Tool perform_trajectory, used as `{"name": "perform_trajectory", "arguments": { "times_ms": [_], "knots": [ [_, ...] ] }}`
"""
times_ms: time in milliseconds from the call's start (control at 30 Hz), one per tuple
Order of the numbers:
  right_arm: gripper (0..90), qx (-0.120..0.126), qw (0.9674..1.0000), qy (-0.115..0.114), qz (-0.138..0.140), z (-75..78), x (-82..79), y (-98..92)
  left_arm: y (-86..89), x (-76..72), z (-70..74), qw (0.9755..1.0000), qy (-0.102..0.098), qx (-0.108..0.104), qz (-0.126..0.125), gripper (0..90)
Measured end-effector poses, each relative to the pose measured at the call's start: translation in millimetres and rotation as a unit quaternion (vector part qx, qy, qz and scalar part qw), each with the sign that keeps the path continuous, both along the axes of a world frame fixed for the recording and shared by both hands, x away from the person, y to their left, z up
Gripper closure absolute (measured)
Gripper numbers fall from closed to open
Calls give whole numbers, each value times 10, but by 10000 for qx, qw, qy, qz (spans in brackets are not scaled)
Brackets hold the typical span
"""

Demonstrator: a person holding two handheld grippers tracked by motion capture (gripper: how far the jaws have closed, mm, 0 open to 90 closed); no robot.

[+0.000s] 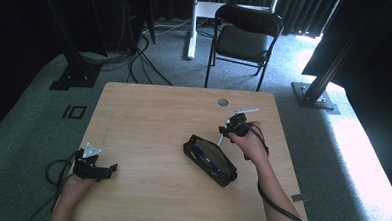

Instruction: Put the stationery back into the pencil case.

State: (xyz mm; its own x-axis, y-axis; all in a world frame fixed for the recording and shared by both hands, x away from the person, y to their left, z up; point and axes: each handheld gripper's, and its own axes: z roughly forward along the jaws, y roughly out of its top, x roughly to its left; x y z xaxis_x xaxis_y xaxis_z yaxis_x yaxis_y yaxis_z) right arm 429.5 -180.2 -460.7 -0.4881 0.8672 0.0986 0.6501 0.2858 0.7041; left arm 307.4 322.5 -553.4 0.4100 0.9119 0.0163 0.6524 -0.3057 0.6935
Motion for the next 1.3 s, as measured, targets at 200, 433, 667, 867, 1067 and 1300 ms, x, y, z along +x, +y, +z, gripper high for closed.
{"name": "perform_trajectory", "arguments": {
  "times_ms": [200,433,667,867,1067,1300],
  "knots": [
    [585,-16,9990,184,-403,-184,169,-41,0,0,0,10000,-1,-1,0,21],
    [570,-123,9967,274,-759,-367,319,-19,0,0,0,10000,0,-1,0,21],
    [559,-47,9937,498,-1004,-531,435,18,0,0,0,10000,0,0,0,21],
    [563,-123,9923,603,-1074,-643,485,63,0,0,0,10000,-1,0,-1,21],
    [640,-289,9918,714,-1023,-699,505,80,0,0,0,10000,-1,0,0,21],
    [769,-450,9909,677,-1077,-701,516,38,0,0,0,10000,-1,0,0,21]
  ]
}}
